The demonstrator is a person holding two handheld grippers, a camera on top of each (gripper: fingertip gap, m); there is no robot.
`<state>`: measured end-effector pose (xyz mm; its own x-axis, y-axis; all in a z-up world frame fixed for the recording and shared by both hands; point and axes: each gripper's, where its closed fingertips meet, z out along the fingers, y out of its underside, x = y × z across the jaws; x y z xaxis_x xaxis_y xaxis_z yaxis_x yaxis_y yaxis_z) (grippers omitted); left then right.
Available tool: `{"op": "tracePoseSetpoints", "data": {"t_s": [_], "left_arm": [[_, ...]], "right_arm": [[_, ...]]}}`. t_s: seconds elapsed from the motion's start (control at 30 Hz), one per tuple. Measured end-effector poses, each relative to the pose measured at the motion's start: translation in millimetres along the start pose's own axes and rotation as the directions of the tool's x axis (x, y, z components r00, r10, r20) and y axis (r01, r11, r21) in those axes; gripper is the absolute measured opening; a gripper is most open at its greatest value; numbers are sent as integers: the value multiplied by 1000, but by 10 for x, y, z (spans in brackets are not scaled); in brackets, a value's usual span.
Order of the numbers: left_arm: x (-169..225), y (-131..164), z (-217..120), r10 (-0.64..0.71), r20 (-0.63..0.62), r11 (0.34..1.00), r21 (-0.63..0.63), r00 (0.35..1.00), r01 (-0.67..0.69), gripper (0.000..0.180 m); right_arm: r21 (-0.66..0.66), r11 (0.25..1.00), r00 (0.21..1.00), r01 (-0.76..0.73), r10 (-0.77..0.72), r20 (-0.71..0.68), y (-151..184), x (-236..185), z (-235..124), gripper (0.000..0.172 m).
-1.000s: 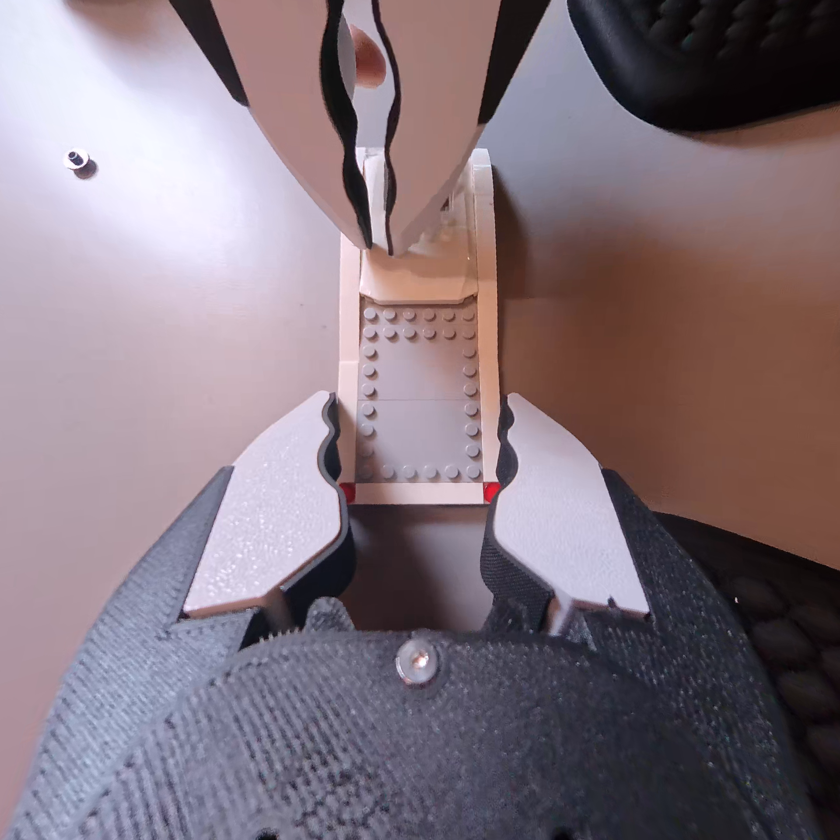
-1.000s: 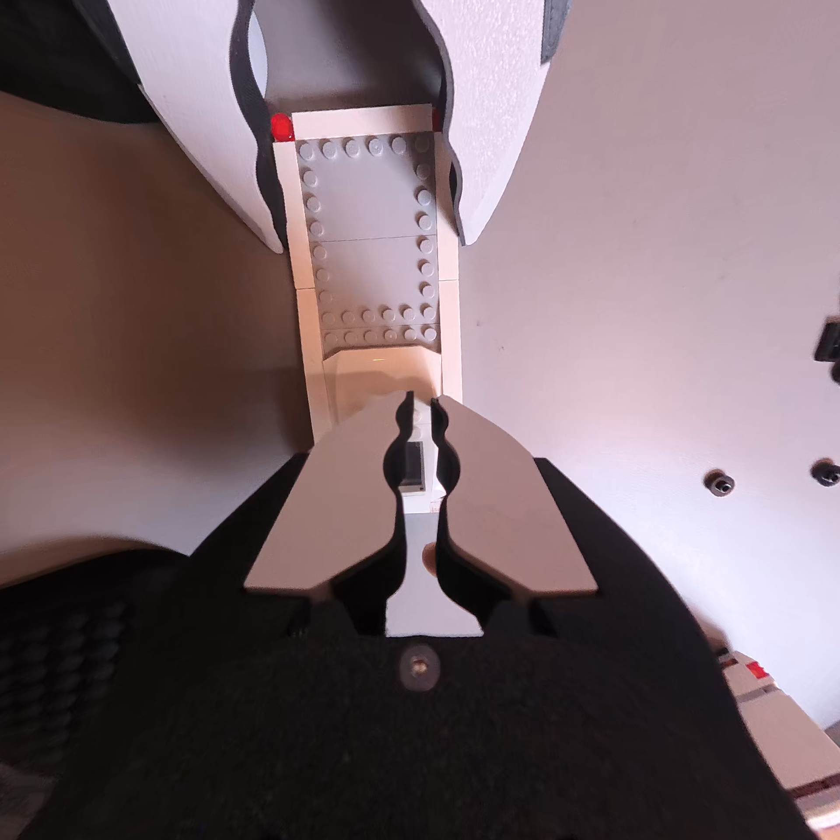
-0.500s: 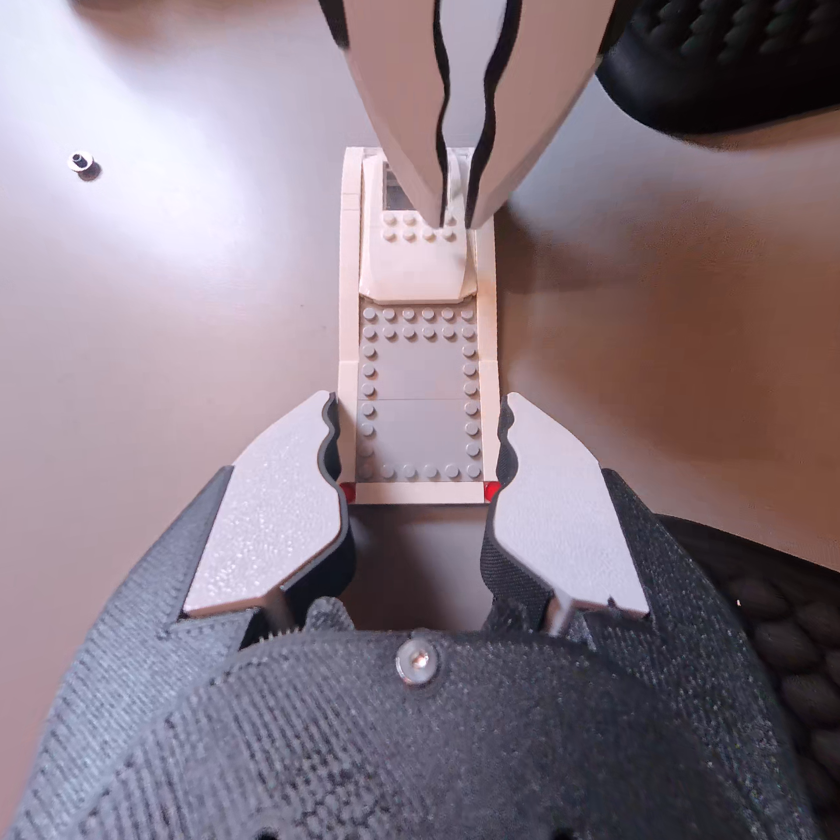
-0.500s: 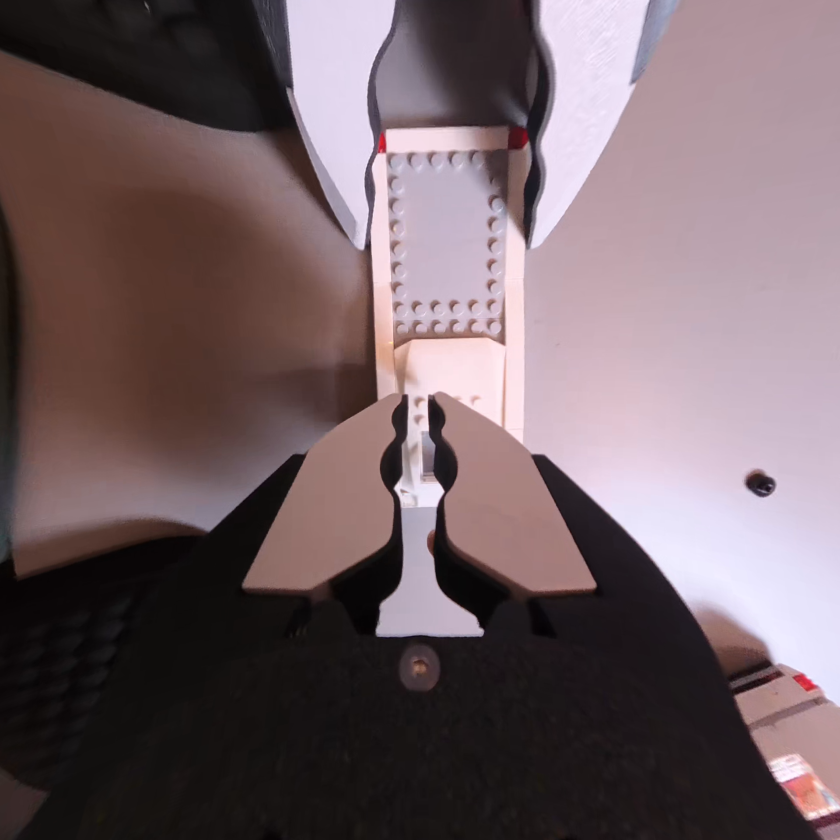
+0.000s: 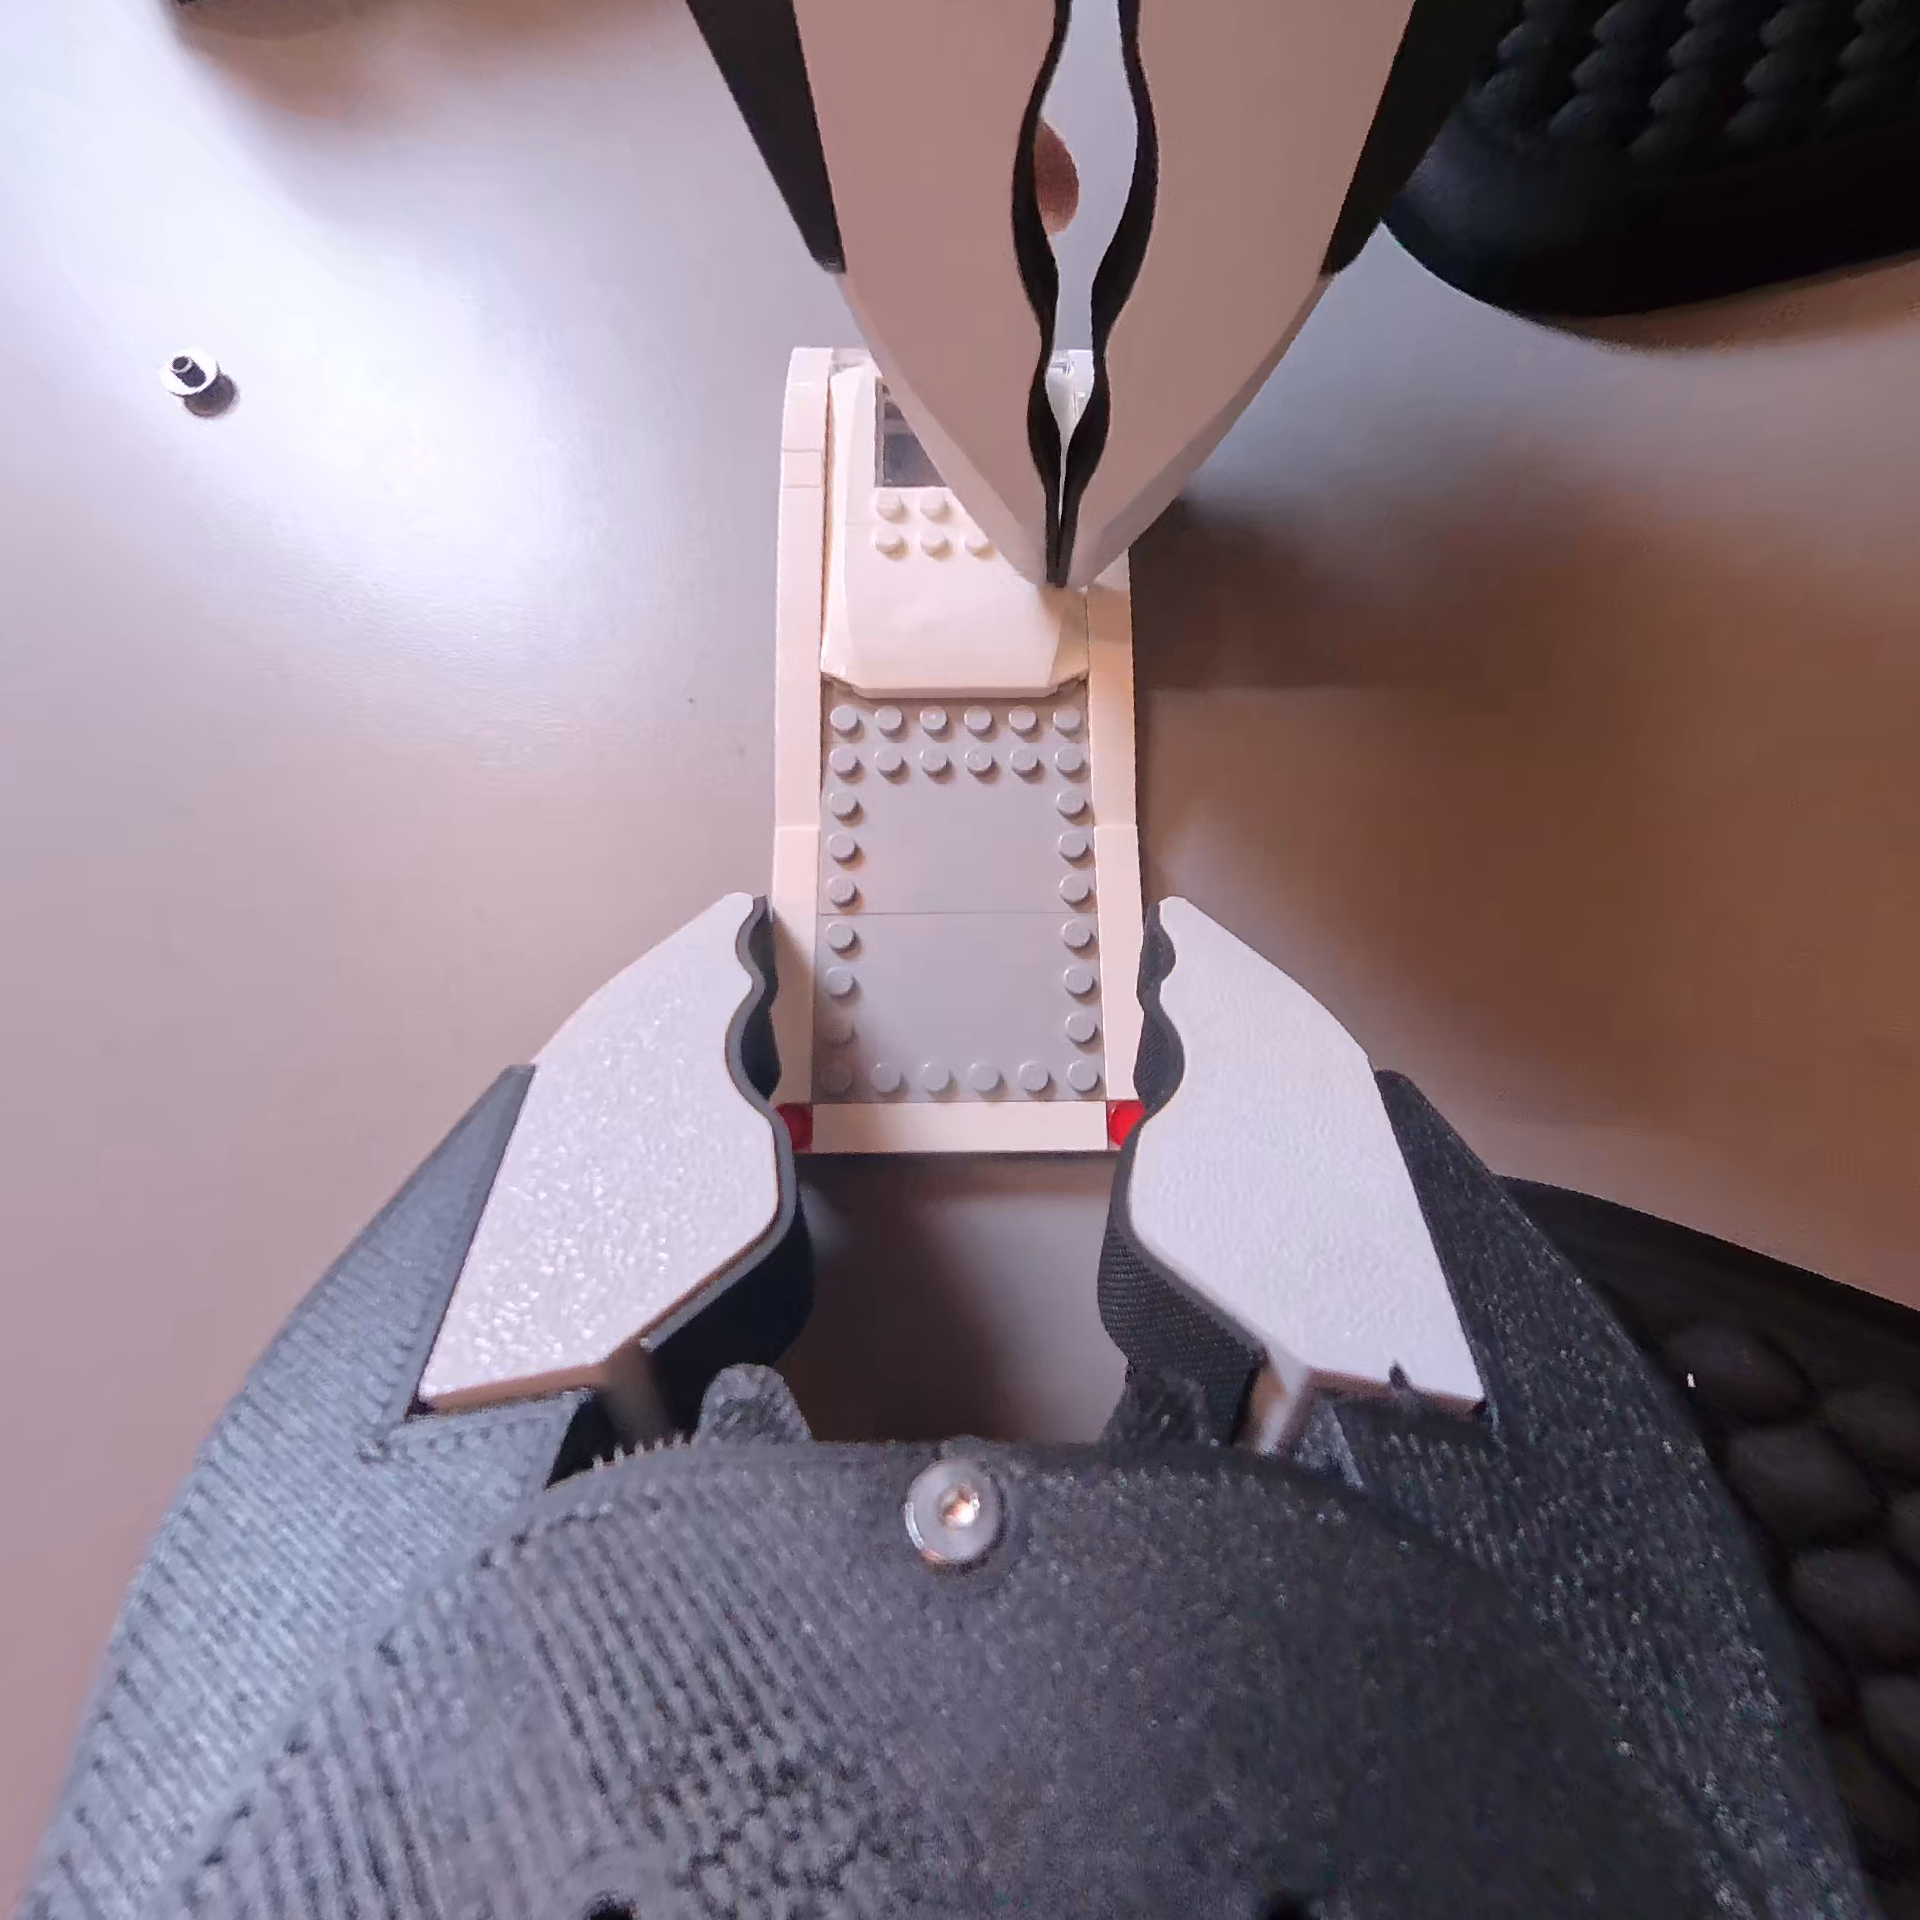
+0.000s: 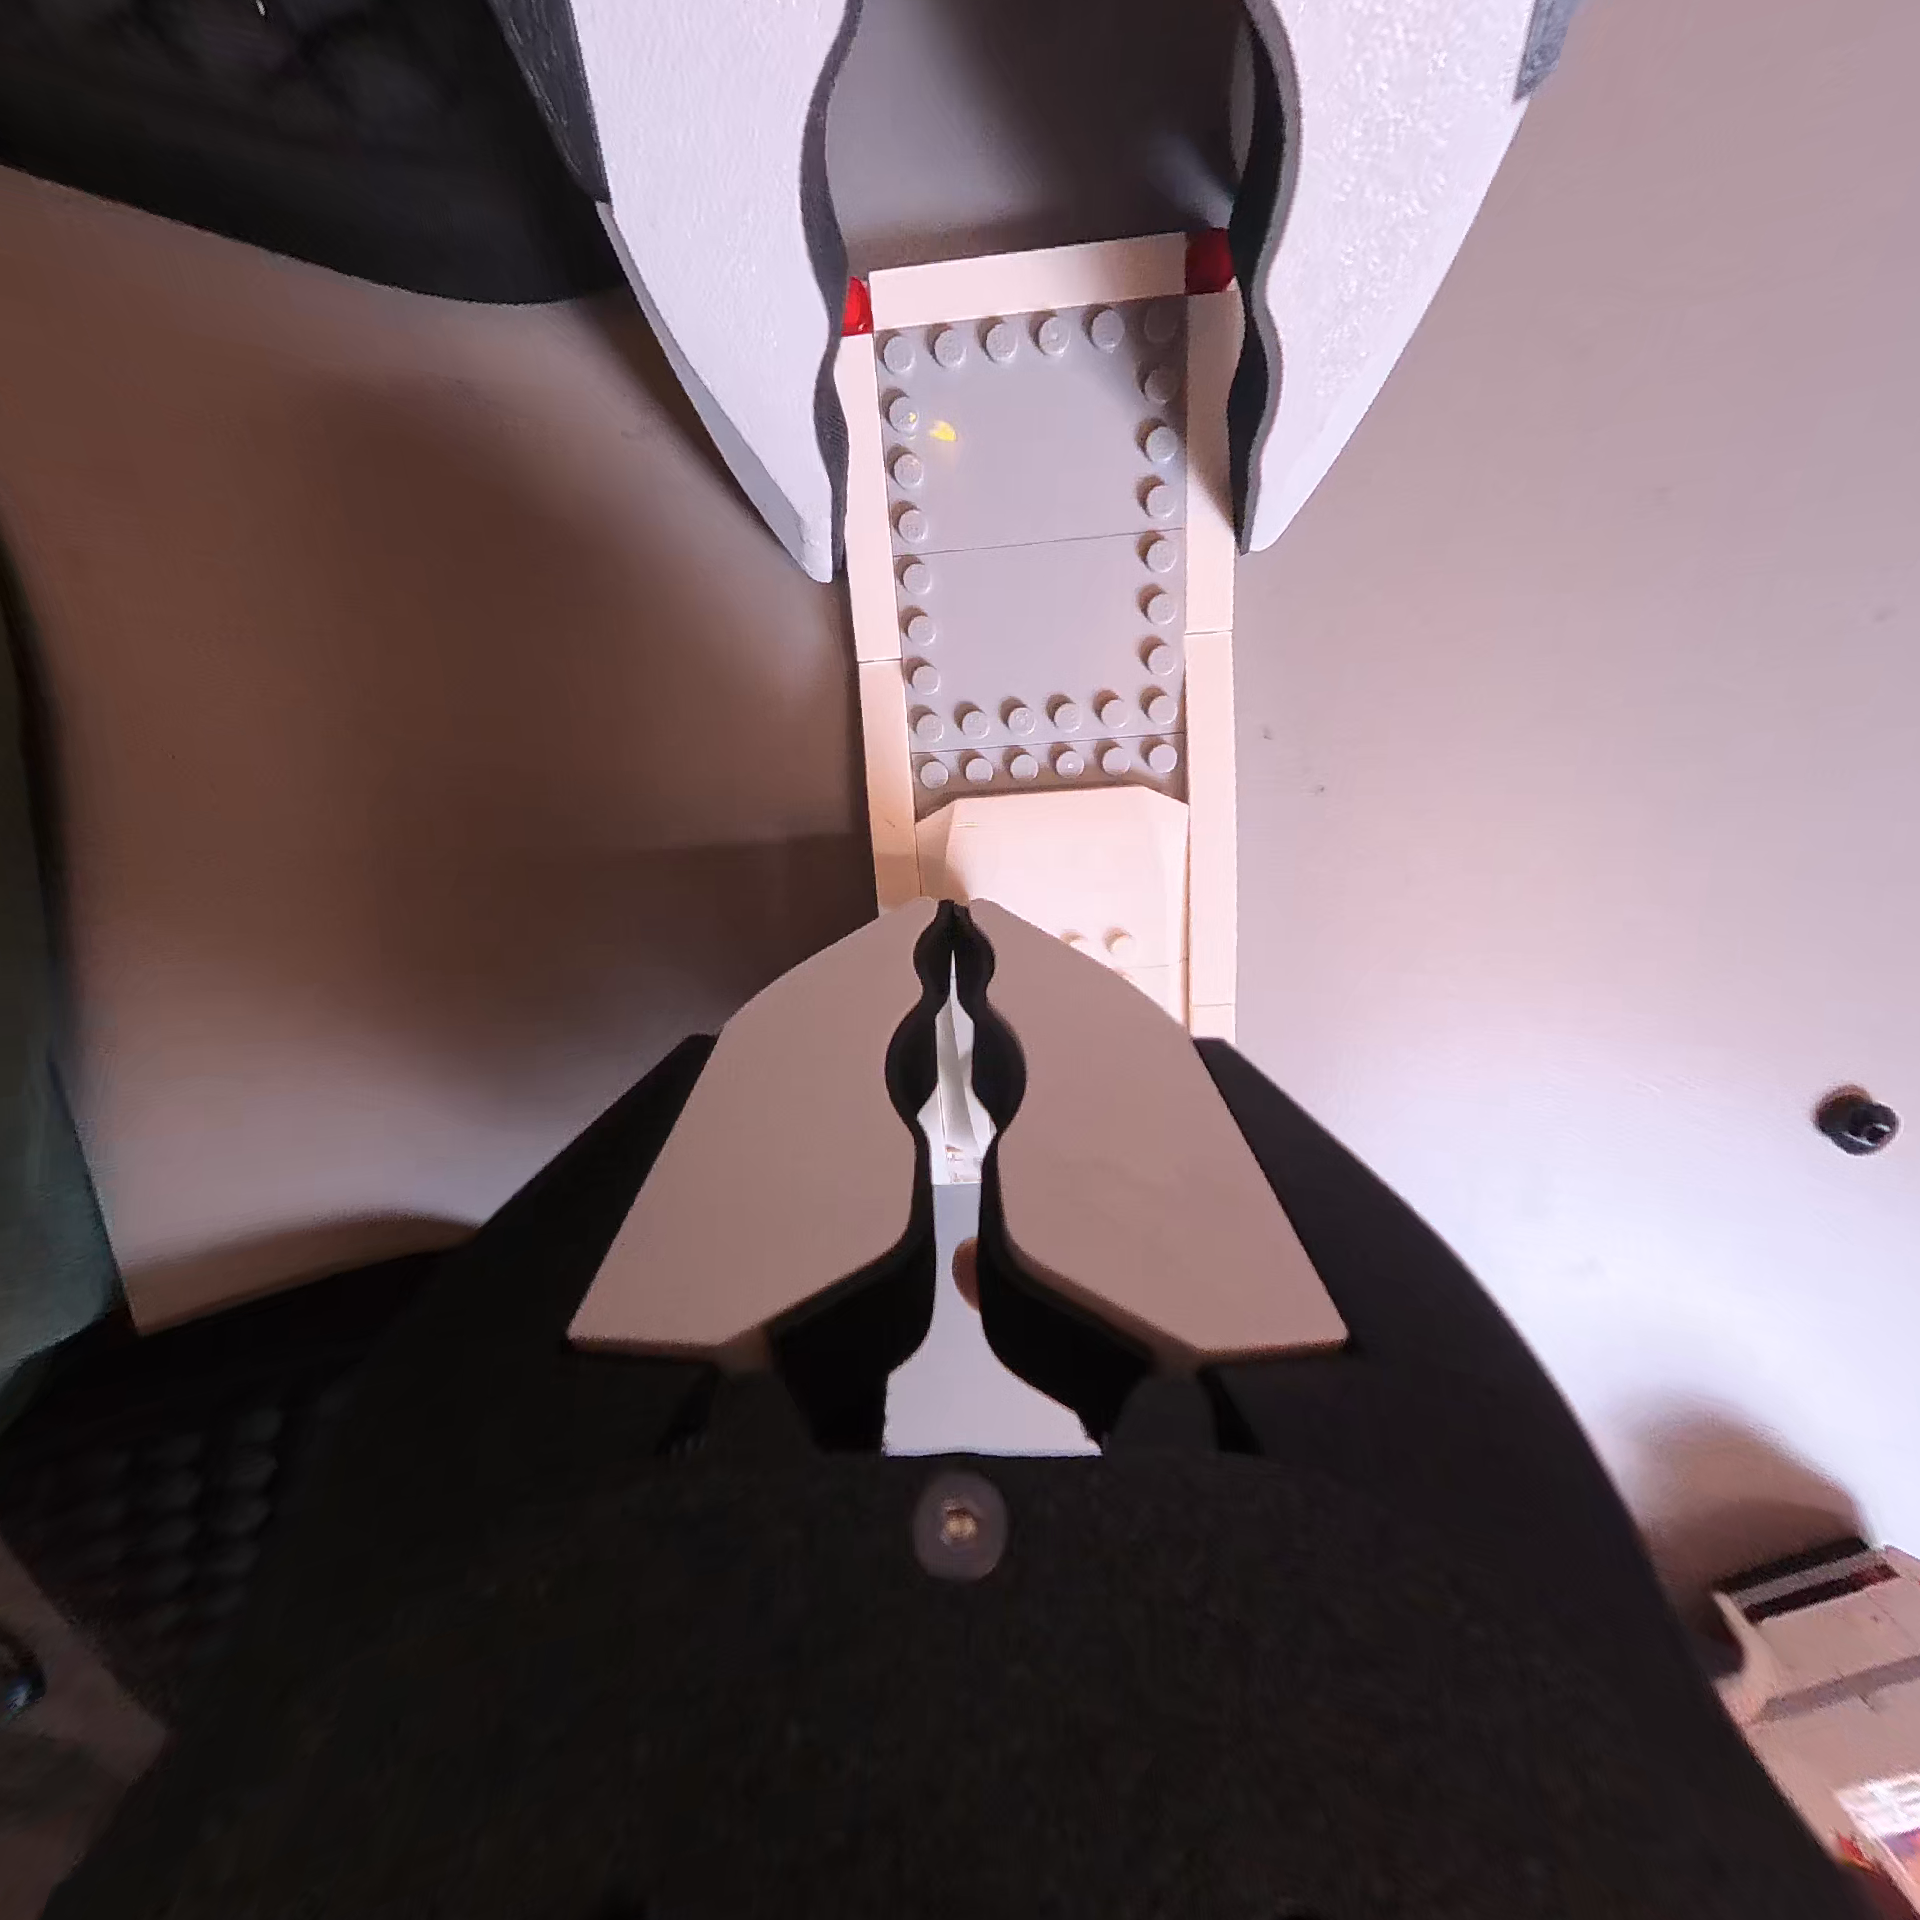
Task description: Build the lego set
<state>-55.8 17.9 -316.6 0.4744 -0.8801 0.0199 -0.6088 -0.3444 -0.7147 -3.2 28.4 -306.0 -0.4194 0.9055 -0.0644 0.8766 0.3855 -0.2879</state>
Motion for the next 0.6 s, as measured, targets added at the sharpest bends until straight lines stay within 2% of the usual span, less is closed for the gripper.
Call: {"op": "tracePoseSetpoints", "data": {"t_s": [0.37,0.53,0.6], "left_arm": [[1,-1,-1,4,-2,1000,2,1000,-4,68],[0,0,-2,4,-2,1000,4,1000,-4,68],[1,0,-1,4,-2,1000,4,1000,-4,68]], "right_arm": [[-10,1000,999,13,-13,-49,-3,1,2,0],[126,992,995,-29,41,-95,-90,42,-43,2],[128,991,995,-48,59,-83,-83,49,-21,3]]}}
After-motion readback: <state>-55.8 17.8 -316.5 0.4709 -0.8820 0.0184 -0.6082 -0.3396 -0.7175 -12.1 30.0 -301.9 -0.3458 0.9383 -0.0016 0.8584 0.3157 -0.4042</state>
